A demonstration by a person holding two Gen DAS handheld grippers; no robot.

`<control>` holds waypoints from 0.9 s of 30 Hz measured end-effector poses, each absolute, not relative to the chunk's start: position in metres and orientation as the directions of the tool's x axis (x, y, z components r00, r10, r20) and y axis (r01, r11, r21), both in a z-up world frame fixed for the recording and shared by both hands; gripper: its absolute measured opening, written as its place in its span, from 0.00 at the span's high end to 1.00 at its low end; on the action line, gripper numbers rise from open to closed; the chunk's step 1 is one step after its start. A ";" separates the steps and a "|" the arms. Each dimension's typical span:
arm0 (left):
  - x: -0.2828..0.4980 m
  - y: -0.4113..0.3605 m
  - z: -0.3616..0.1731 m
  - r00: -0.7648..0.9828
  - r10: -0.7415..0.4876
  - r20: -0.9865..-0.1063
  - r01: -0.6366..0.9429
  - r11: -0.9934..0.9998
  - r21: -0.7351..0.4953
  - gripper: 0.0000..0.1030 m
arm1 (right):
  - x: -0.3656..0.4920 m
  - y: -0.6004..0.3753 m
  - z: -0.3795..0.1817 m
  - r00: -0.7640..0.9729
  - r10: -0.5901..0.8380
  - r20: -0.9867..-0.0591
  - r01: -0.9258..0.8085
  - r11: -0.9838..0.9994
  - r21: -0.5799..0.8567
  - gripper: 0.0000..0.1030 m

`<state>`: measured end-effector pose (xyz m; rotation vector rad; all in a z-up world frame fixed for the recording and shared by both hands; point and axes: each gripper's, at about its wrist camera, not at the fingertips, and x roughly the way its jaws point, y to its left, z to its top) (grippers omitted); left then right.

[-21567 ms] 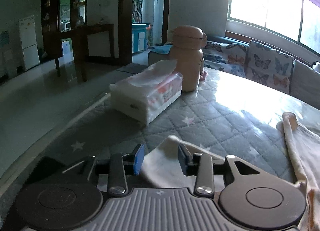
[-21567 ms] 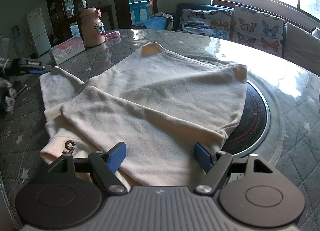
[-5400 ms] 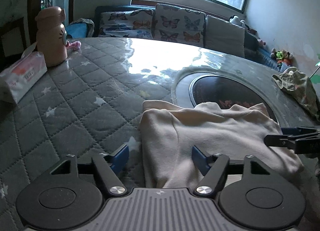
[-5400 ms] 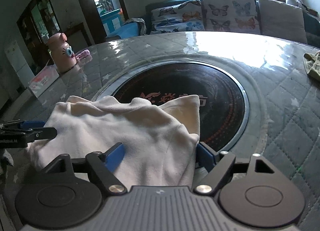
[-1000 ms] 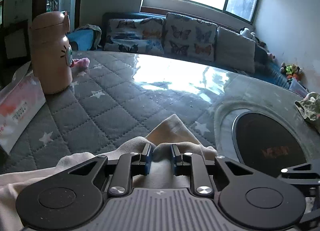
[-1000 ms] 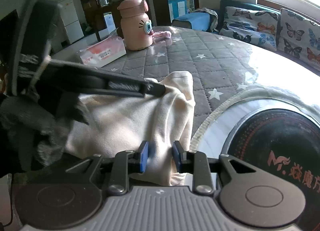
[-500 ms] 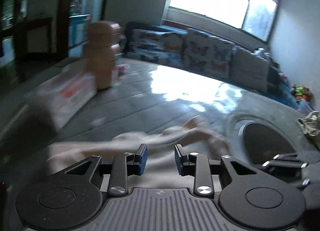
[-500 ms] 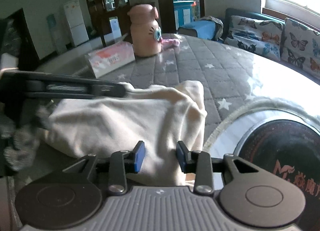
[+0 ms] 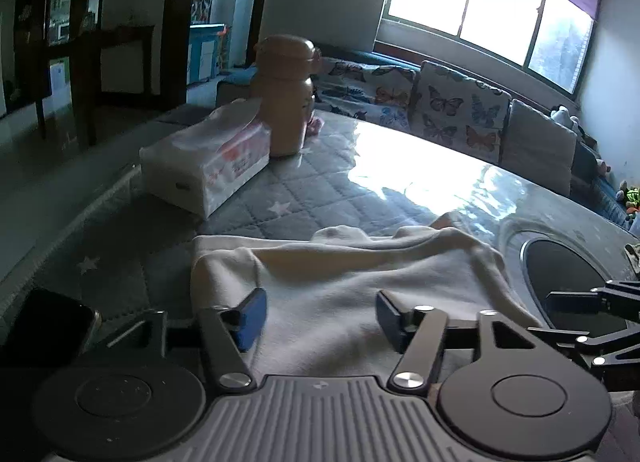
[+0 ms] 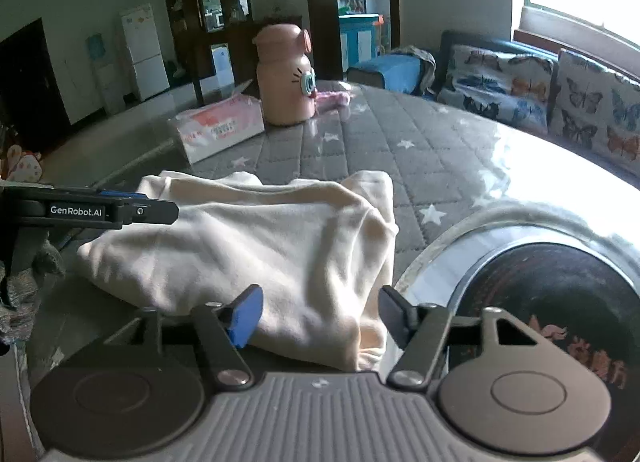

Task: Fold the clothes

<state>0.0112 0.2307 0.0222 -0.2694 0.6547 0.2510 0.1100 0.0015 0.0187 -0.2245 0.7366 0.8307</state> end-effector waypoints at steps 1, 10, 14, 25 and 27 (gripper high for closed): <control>0.009 0.227 0.024 0.767 0.147 -0.625 -0.312 0.936 -0.162 0.22 | 0.108 0.000 0.020 0.452 0.589 -0.670 -0.737 0.670 0.092 0.24; -0.014 0.194 0.037 0.784 0.171 -0.597 -0.289 0.952 -0.106 0.00 | 0.082 -0.013 0.019 0.455 0.597 -0.661 -0.737 0.669 0.098 0.09; -0.022 0.186 0.035 0.786 0.162 -0.597 -0.274 0.956 -0.102 0.00 | 0.071 -0.017 0.014 0.445 0.602 -0.663 -0.731 0.672 0.120 0.01; -0.040 0.174 0.027 0.779 0.157 -0.607 -0.278 0.954 -0.110 0.00 | 0.047 -0.023 0.008 0.454 0.593 -0.665 -0.730 0.676 0.105 0.00; -0.042 0.172 0.026 0.777 0.159 -0.609 -0.280 0.954 -0.109 0.00 | 0.043 -0.024 0.008 0.456 0.593 -0.663 -0.732 0.674 0.100 0.00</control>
